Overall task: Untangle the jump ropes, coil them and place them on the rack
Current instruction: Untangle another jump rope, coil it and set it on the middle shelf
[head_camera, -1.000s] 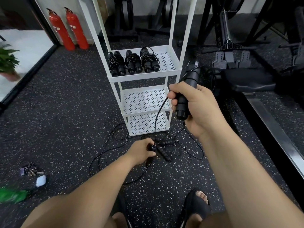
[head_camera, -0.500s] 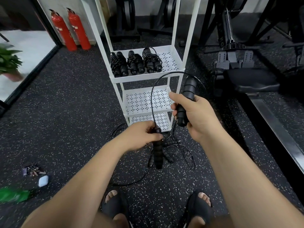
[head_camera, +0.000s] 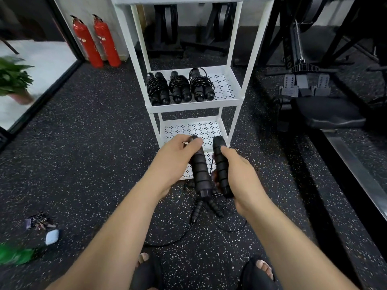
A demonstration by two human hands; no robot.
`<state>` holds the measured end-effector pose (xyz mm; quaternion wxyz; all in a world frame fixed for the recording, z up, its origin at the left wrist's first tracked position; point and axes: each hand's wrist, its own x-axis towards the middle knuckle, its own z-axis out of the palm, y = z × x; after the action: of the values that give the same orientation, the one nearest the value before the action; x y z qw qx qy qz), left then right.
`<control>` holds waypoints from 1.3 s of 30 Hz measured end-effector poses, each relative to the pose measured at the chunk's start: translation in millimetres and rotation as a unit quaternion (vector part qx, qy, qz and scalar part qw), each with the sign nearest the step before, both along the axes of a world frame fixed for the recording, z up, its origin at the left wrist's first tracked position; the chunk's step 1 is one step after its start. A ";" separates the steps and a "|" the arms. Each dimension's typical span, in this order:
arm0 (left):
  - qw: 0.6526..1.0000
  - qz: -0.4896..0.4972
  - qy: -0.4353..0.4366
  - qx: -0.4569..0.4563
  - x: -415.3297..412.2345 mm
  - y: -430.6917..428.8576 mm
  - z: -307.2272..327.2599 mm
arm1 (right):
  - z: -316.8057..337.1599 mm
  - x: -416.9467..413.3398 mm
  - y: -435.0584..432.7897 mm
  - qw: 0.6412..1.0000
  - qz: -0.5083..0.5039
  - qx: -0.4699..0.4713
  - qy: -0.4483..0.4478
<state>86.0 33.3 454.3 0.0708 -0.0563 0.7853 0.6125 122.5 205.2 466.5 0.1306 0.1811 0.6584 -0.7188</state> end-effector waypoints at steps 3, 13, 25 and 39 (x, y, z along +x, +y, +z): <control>0.999 0.023 -0.018 0.039 -3.8 -4.0 -5.9 | -5.5 -3.1 -2.3 1.000 0.019 0.019 0.015; 0.998 0.003 -0.021 0.067 -20.5 -1.2 -11.1 | -11.0 -18.5 -11.0 0.995 0.017 0.022 0.095; 0.990 0.018 -0.029 0.138 -26.6 8.6 -14.4 | -14.4 -23.8 -10.7 0.997 -0.016 -0.023 0.067; 0.967 0.057 0.197 -0.154 -25.6 -8.5 3.5 | -1.0 -34.3 25.2 0.971 0.239 -0.025 0.012</control>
<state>60.4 24.8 457.8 -0.1297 0.0107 0.8644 0.4857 88.2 230.4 465.5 0.2954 0.0065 0.6657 -0.6852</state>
